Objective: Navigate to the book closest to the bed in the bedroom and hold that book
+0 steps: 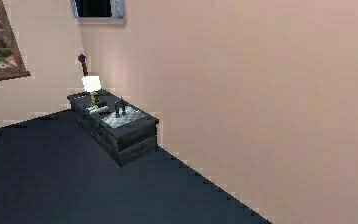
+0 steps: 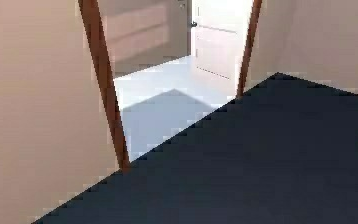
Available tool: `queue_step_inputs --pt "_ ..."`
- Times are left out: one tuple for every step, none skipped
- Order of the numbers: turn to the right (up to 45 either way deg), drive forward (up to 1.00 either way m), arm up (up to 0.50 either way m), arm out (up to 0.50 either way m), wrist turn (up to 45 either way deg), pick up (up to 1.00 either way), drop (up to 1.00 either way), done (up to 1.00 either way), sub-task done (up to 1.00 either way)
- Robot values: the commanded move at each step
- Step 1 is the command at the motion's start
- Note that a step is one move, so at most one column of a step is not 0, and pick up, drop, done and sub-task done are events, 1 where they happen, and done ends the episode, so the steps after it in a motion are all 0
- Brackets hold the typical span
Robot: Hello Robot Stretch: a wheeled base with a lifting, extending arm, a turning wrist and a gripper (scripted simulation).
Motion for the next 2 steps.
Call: queue_step_inputs --pt "45.0 0.00 0.00 0.00 0.0 0.00 0.00 0.00 0.00" --pt "0.0 0.05 0.00 0.00 0.0 0.00 0.00 0.00 0.00"
